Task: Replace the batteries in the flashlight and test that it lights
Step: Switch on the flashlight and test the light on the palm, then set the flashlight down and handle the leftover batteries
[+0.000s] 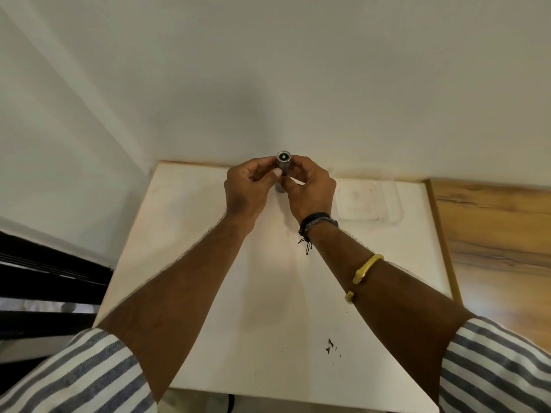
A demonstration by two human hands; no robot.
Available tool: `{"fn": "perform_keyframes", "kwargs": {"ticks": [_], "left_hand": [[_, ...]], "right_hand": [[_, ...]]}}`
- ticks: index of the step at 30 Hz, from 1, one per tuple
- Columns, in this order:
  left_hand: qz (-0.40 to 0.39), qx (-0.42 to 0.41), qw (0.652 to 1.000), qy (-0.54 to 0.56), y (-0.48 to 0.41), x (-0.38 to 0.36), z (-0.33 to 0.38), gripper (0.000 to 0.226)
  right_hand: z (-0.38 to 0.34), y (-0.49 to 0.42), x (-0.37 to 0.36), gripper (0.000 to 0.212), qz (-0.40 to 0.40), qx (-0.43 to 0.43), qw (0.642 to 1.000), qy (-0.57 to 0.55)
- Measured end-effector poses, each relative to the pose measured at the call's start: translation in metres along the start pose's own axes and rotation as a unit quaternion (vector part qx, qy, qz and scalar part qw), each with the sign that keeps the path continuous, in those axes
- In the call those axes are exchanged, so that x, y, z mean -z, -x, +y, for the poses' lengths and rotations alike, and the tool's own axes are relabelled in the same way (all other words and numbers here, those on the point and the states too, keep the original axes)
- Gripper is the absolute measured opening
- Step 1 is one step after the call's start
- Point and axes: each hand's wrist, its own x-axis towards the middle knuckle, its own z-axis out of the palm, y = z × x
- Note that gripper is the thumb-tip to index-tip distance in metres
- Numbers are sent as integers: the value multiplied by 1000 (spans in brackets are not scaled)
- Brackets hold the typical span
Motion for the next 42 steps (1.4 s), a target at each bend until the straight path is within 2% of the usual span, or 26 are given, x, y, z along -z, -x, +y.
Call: {"fn": "perform_keyframes", "kwargs": {"ticks": [15,20,24,28,33,42], "left_hand": [[31,25,999,29,-9,-9,-1,30],[36,27,999,27,-7,-10,0,29],[89,39,995,-10,5,-14,7,29],[125,37,991,-15,35,-16,22,22],[93,15,995,-35,91,-22,40,17],[-57,-38,990,-120,190,-63,46,13]], "right_hand": [[-1,-13,-9,32,10,4,999,43],[-4,-12,-7,37,1,-10,999,41],[-10,-2,1,48,13,-28,999,29],[-23,21,22,33,40,-14,999,20],[-36,65,63,14,57,-24,998,-31],[-15,144,160,12,77,-65,994,-40]]}}
